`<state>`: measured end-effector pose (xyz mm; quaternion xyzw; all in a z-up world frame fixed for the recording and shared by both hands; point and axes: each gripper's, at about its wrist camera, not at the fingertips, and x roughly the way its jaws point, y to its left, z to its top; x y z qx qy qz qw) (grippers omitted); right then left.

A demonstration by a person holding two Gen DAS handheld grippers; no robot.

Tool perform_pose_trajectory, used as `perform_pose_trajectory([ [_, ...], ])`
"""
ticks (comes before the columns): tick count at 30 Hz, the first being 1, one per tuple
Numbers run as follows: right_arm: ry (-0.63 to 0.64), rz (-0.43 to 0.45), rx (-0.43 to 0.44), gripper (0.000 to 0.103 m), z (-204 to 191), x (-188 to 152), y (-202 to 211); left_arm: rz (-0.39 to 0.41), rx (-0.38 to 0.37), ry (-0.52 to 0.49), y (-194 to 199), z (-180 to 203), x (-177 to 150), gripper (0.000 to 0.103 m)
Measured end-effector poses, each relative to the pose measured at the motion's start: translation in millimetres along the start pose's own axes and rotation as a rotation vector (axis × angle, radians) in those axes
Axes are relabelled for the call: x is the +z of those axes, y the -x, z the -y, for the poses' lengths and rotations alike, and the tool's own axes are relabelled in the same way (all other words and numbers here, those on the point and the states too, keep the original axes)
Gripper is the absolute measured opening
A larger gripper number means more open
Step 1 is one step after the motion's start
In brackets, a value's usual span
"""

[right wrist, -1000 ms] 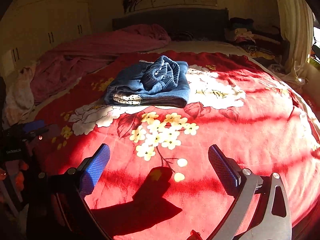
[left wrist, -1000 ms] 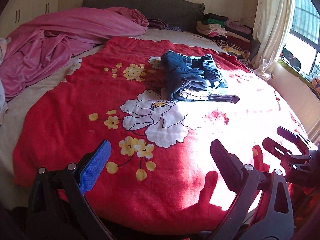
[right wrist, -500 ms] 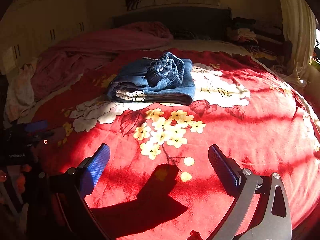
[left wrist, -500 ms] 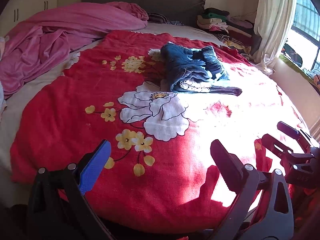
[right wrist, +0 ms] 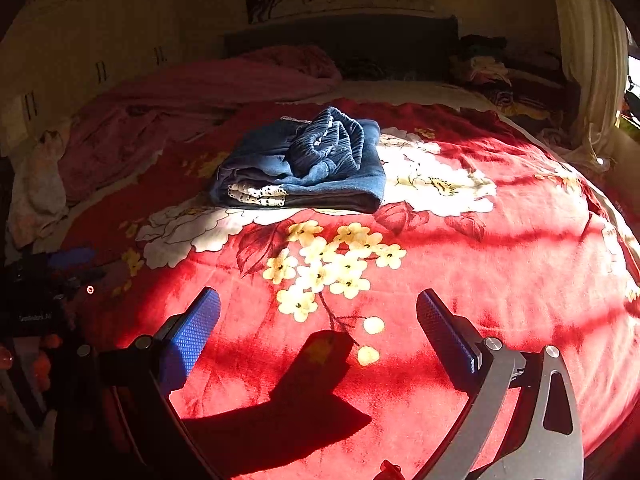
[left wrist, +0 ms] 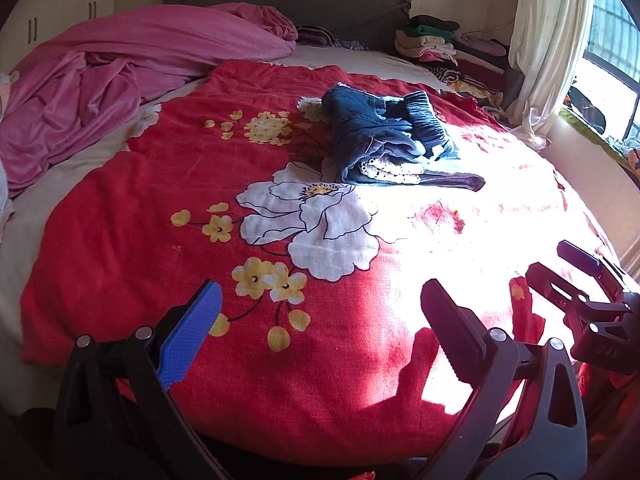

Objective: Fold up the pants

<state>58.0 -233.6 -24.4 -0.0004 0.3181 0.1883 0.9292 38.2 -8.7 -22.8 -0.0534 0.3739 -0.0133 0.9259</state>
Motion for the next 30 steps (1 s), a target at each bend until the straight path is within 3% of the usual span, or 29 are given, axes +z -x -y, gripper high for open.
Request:
perform_pose_trajectory([
  [30, 0.0, -0.004, -0.008, 0.098, 1.6, -1.0, 1.2, -0.011, 0.031, 0.019, -1.0, -2.5, -1.5, 0.093],
])
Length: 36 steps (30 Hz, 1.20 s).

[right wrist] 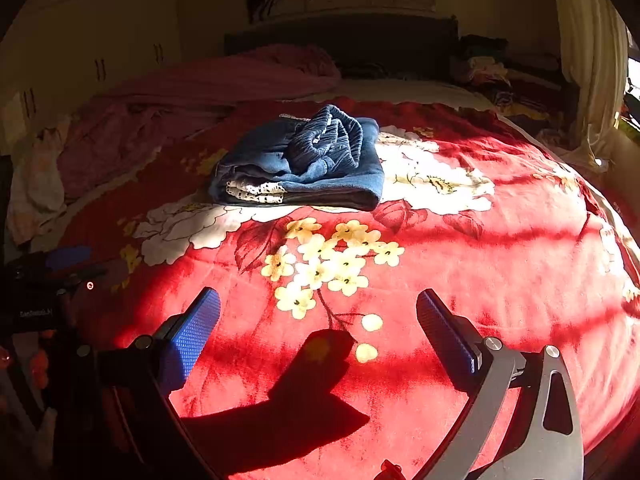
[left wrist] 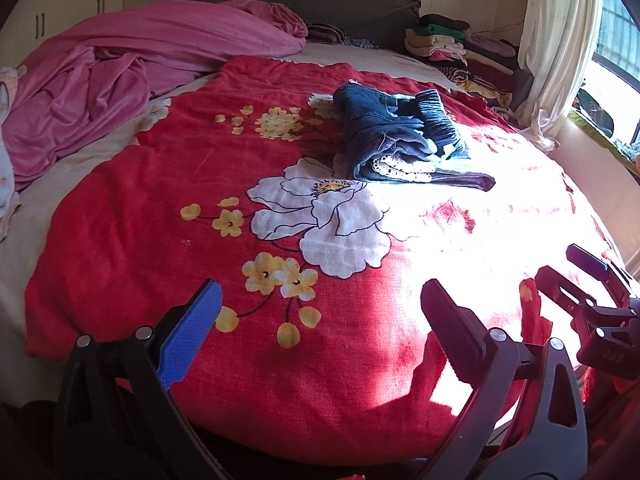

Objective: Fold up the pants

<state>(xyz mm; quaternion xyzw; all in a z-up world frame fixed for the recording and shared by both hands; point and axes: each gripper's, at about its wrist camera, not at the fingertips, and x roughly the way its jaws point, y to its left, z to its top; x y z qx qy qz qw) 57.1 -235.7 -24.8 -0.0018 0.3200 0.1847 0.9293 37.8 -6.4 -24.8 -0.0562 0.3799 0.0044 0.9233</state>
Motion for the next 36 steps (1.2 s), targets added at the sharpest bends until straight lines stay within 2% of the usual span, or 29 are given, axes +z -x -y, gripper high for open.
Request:
perform_pose_trajectory([
  [36, 0.005, -0.017, -0.002, 0.098, 2.7, -0.6, -1.9, -0.011, 0.011, 0.01, 2.9, 0.3, -1.7, 0.093],
])
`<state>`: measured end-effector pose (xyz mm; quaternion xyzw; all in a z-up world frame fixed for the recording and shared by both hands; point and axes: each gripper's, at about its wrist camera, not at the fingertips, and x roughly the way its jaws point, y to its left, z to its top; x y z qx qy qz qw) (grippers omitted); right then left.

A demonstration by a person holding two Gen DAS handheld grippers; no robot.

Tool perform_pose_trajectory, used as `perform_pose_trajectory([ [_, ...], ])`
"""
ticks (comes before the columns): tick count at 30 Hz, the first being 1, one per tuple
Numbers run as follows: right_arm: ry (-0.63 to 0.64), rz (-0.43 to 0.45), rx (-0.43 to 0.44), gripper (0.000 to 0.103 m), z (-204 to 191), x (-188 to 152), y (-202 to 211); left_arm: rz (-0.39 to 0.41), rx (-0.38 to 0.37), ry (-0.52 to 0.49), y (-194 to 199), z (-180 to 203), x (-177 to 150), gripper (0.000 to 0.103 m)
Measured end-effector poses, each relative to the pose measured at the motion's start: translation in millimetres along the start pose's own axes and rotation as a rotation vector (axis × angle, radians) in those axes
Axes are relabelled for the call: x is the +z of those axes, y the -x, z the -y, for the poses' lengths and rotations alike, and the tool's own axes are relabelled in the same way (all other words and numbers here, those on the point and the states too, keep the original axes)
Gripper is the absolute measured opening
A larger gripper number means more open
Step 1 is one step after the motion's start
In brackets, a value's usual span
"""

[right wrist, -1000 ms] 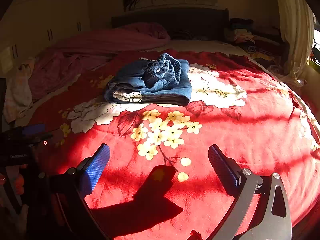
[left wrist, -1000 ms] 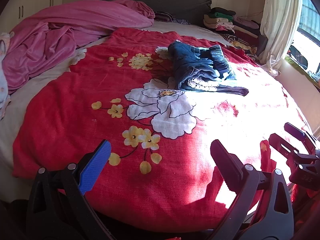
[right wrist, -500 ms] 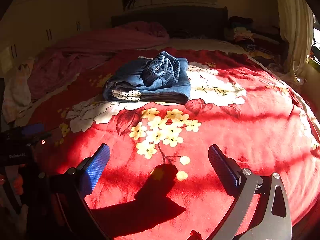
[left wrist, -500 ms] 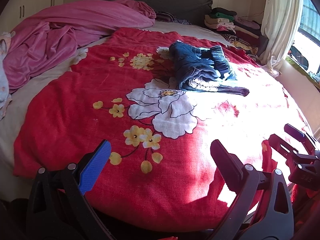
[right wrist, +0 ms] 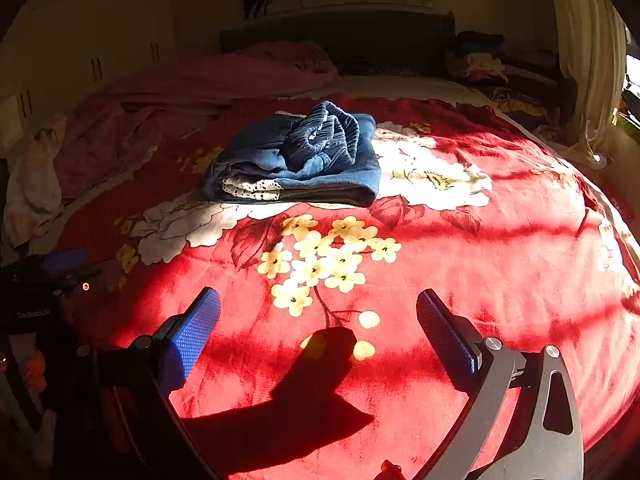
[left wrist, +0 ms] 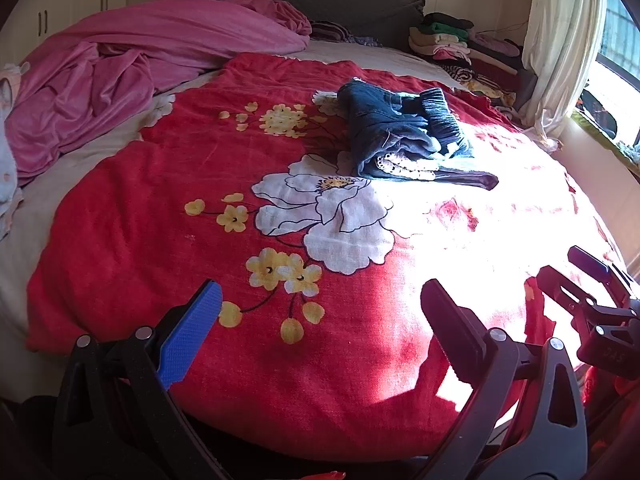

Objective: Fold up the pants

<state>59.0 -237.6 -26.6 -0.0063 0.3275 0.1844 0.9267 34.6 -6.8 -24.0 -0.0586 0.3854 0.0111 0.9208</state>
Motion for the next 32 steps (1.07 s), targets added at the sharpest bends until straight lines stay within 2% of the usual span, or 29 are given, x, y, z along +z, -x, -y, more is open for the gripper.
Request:
perform_pose_trajectory([
  [15, -0.017, -0.01, 0.001, 0.098, 2.7, -0.4, -3.0, 0.019, -0.003, -0.012, 3.5, 1.6, 0.6, 0.093],
  [20, -0.048, 0.002, -0.021, 0.098, 22.6, 3.6, -2.8, 0.024, -0.011, -0.011, -1.1, -7.8, 7.5, 0.093],
  [22, -0.087, 0.01, -0.037, 0.098, 45.3, 10.6, -2.5, 0.05, -0.004, 0.016, -0.7, -22.3, 17.4, 0.093],
  [24, -0.123, 0.019, -0.064, 0.098, 76.9, 22.2, -2.4, 0.054, 0.058, 0.026, -6.4, -42.8, 34.3, 0.093],
  [27, -0.195, 0.017, -0.093, 0.098, 143.9, 46.4, -7.0, -0.001, 0.189, 0.045, -31.6, -87.3, 69.2, 0.093],
  [29, -0.253, -0.034, -0.121, 0.098, 198.4, 62.3, -19.4, -0.038, 0.263, 0.058, -54.0, -123.5, 95.7, 0.093],
  [31, -0.267, -0.067, -0.203, 0.098, 251.4, 76.2, -32.9, -0.085, 0.33, 0.088, -79.2, -162.2, 122.4, 0.093],
  [32, -0.267, -0.067, -0.203, 0.098, 251.4, 76.2, -32.9, -0.102, 0.367, 0.111, -91.5, -181.3, 135.4, 0.093],
])
